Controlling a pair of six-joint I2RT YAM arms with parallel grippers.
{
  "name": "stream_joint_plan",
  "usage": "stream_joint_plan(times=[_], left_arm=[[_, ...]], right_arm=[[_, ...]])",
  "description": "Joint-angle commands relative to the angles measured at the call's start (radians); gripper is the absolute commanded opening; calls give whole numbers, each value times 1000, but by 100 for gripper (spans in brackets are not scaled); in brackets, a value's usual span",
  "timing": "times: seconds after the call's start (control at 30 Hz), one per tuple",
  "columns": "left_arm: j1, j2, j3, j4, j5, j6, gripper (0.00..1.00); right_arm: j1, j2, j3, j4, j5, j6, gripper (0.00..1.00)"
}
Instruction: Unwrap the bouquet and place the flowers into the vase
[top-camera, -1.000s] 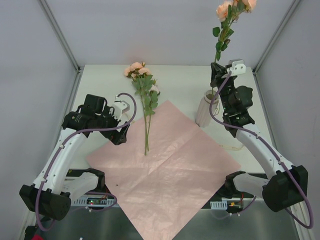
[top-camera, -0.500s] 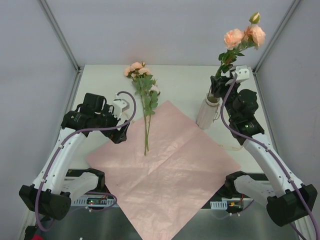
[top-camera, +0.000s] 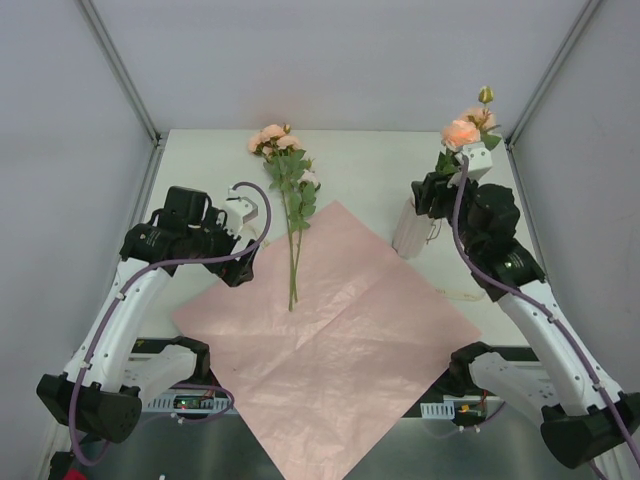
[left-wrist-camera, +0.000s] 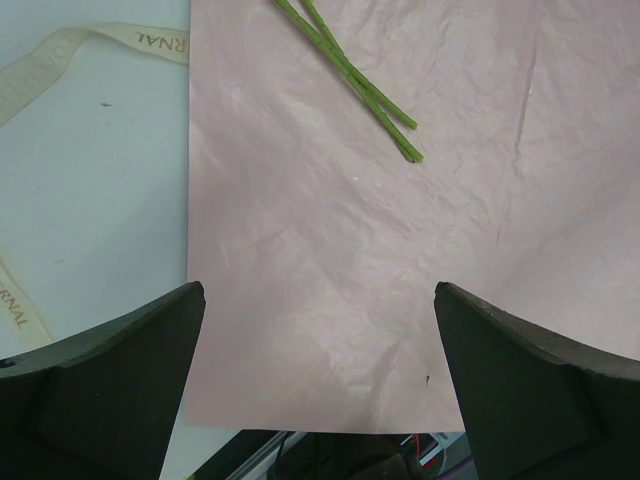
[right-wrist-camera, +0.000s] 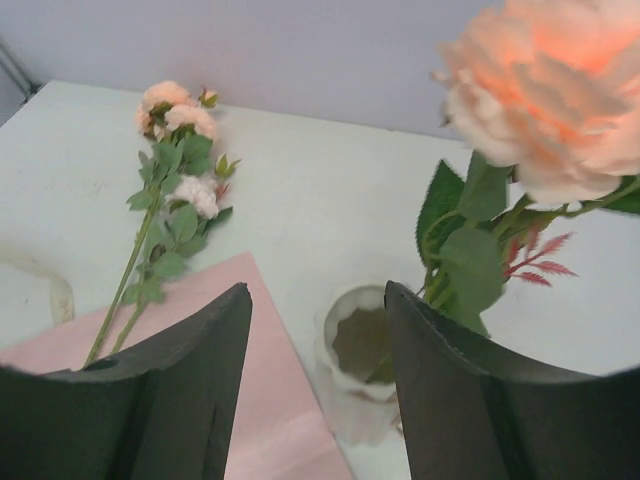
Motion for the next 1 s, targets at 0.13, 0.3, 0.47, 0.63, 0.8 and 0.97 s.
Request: stream_joint_plan(times=[0.13,0.3,0.47,0.63,0.8,0.97], left_arm=[[7,-16,21,35,8,-10,99],[7,-13,31,48,-19,-33,99],[10,-48,6,72,-79,-42,99],[16,-100,-37,100,-74,-50,99],[18,-97,-32,104,-97,-44,99],[18,-82,-12,103,-88,-42,99]], right_arm=[[203,-114,129,-415,111,58,57],[387,21,205,-406,174,87,57],[479,323,350,-418,167,154,69],[479,594,462,-432,89,337,96],[493,801,584,-419,108,359,96],[515,995,674,-421,187,330,79]])
